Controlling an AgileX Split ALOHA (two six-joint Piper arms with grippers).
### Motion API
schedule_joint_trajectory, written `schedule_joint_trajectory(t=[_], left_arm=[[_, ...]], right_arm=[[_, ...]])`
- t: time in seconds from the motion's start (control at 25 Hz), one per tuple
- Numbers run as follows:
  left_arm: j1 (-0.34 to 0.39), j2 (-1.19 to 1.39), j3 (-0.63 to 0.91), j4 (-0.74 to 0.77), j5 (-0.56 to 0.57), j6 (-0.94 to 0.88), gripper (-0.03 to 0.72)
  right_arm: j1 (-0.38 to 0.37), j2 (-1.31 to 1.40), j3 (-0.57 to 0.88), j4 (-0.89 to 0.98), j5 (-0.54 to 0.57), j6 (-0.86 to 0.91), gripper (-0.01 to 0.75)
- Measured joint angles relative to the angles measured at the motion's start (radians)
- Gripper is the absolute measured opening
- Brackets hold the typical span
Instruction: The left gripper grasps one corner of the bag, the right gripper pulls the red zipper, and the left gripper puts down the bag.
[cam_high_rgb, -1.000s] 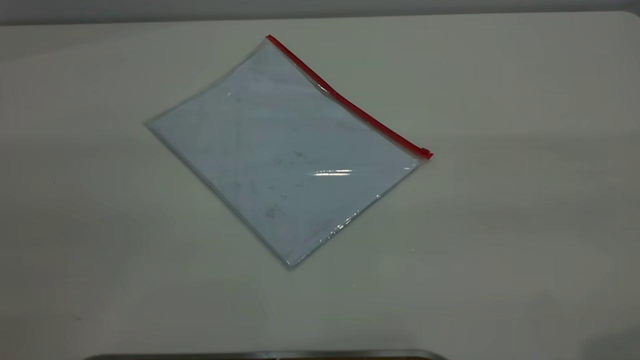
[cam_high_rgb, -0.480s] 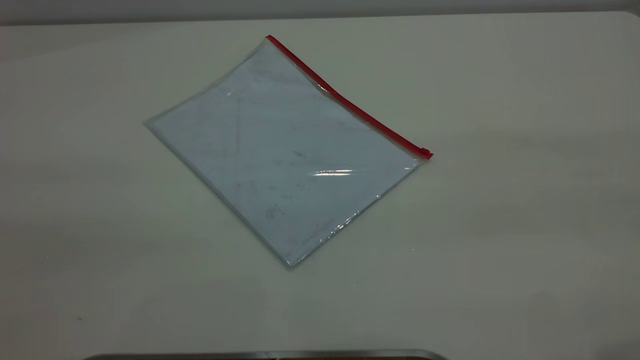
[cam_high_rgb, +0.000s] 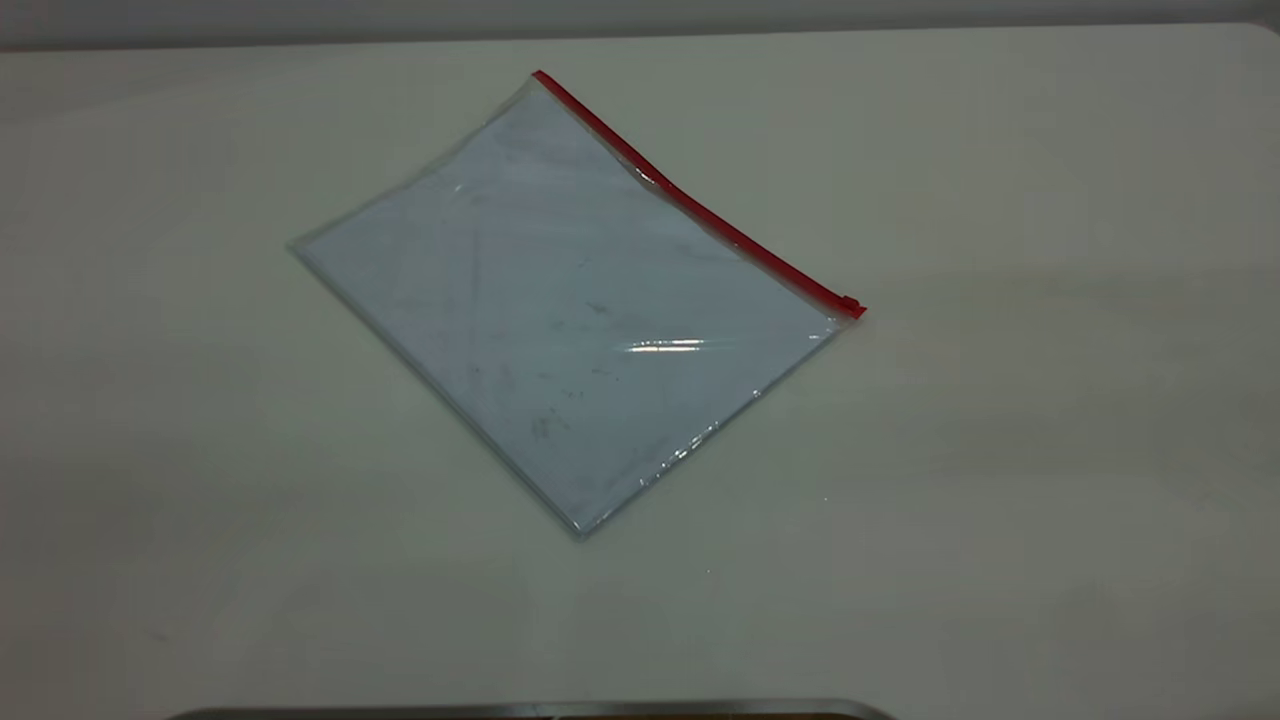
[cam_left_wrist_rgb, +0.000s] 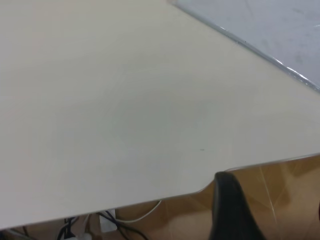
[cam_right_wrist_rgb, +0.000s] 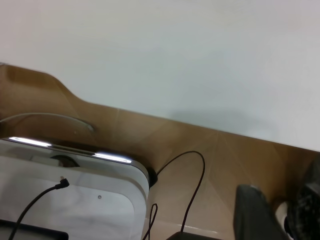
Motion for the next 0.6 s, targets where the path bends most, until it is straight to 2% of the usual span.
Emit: schedule_joint_trajectory(t=[0.12,0.4,0.6], left_arm=[[0.000,0.000,0.000,0.000,0.001,0.000,0.477],[-0.007,-0.063,0.000,0.000,0.002,-0.001,0.477],[-0.007,-0.128,0.000,0.000,0.006,-0.001,0.477]], right_arm=[[-0.019,-0.033,0.000,0.008,0.000,0.000,0.239],[-0.187,-0.349,0.000,0.030,0.005,0.000,0.239],[-0.204,-0.596,0.000,0.033,0.021,0.000,0.239]])
